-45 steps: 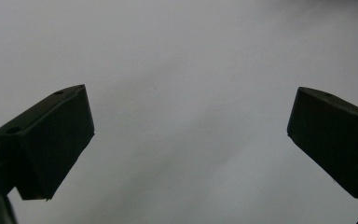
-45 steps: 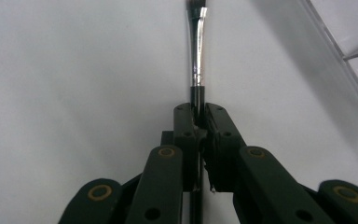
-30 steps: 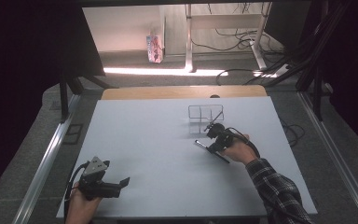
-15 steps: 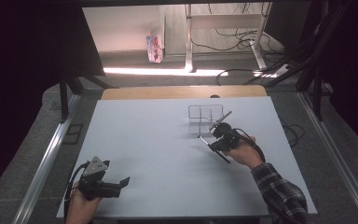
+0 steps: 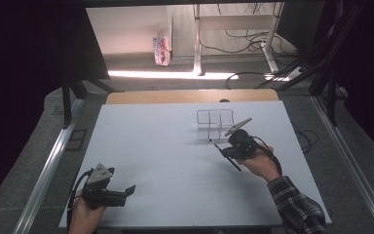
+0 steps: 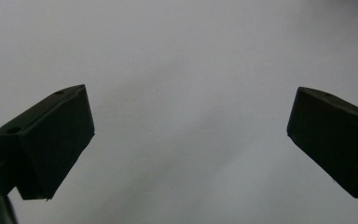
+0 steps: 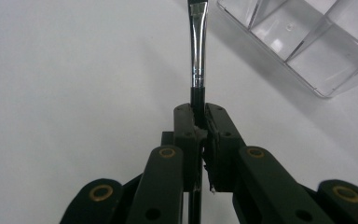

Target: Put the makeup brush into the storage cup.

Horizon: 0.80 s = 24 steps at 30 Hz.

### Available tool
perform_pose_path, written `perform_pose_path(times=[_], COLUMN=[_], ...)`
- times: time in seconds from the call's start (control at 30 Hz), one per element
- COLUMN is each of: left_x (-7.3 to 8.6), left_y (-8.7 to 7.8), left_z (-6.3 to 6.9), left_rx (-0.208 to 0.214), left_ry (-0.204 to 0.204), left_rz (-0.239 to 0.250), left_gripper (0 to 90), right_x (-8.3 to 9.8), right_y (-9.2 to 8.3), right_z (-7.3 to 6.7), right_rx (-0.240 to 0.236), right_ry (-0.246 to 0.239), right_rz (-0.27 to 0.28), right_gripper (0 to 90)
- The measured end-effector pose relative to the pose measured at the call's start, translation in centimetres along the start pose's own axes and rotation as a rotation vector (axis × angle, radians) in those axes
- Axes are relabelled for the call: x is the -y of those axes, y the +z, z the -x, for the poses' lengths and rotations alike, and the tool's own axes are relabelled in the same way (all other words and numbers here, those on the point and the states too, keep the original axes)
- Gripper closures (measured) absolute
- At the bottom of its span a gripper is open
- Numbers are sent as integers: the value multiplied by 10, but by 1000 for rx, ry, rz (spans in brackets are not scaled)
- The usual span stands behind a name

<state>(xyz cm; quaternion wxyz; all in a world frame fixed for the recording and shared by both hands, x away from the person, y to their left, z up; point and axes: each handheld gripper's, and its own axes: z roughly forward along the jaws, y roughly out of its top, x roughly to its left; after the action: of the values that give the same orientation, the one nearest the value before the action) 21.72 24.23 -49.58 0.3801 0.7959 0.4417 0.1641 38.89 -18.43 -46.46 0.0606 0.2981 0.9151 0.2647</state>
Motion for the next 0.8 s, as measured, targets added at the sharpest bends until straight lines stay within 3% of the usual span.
perform_pose_path(times=[0.8], left_x=[1], left_y=[-1], left_z=[0], left_rx=[-1], left_ry=[1], left_rz=[5], left_gripper=[11], right_x=[15], right_y=[-33], right_z=[-6], right_rx=[32], right_ry=[28], right_rz=[184], right_gripper=[840])
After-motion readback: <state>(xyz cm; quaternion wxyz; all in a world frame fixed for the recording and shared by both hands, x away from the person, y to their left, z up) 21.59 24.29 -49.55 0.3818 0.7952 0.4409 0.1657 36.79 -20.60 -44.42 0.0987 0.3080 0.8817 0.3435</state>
